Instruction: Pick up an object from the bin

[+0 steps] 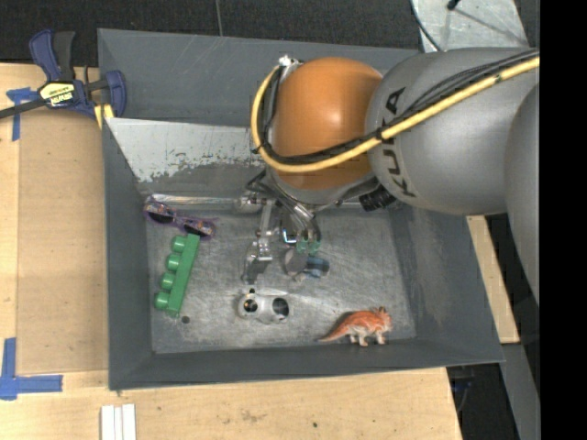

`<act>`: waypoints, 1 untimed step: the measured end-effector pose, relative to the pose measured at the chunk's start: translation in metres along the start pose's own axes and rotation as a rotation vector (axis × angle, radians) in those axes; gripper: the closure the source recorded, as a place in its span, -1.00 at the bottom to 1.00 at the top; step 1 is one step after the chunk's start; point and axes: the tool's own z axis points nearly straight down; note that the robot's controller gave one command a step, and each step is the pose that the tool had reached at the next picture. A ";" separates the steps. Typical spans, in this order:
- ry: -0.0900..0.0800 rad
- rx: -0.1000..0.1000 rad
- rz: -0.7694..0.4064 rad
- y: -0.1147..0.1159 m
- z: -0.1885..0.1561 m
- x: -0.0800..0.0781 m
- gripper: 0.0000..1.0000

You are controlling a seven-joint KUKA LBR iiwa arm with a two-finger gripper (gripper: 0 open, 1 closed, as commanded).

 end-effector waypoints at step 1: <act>-0.008 -0.001 0.003 -0.001 -0.004 -0.002 -1.00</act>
Offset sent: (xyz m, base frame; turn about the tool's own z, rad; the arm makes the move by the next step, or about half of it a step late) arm 0.0037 0.0673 -0.1177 -0.6323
